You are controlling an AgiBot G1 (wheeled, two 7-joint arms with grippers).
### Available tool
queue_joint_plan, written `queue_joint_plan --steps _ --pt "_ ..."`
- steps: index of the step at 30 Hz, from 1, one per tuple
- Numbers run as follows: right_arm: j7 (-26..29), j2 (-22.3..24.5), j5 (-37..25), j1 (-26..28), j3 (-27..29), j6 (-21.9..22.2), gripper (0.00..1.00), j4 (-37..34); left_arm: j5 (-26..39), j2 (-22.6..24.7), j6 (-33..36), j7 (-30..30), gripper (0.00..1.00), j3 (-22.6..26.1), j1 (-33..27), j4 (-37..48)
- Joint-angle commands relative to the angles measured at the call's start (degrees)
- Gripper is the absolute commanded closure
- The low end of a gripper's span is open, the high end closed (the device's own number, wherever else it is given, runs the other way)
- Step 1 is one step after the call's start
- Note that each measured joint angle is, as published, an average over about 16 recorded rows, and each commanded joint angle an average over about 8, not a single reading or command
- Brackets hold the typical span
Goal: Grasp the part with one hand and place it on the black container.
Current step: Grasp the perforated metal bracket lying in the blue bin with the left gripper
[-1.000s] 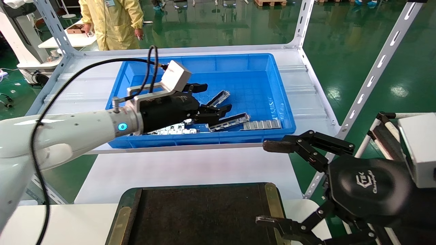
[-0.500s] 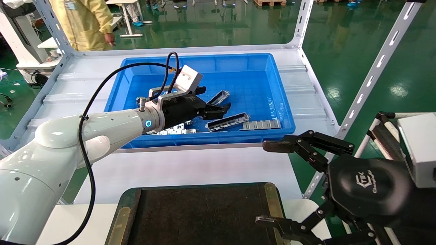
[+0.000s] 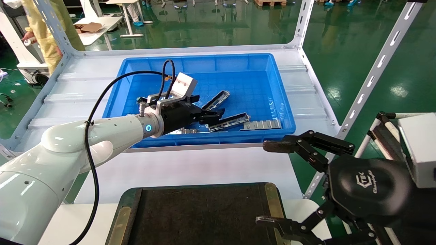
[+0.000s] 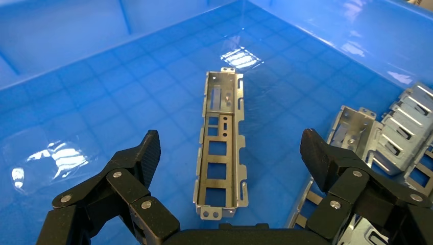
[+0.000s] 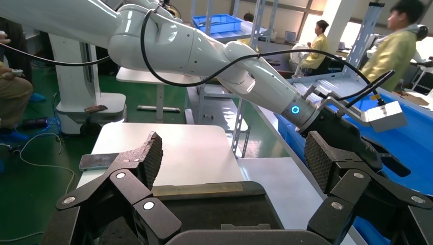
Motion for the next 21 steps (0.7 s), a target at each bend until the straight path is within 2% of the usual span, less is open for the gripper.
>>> queue_joint_plan --steps 1,2,4,21 --pt "0.0 0.0 0.0 0.0 0.0 0.0 1.0 0.0 -0.62 0.03 -0.71 -0.9 0.79 1.11 0.11 -0.17" --pt "0.0 0.0 0.0 0.0 0.0 0.0 1.0 0.0 -0.97 0.03 -1.09 -1.21 0.9 1.64 0.13 -0.36" --pt "0.0 0.0 0.0 0.0 0.0 0.0 1.0 0.0 -1.71 0.04 -1.84 -1.8 1.0 2.74 0.16 -0.72" --pt "0.0 0.0 0.0 0.0 -0.01 0.0 1.0 0.0 -7.75 -0.1 -6.02 -4.04 1.0 10.84 0.22 -2.25"
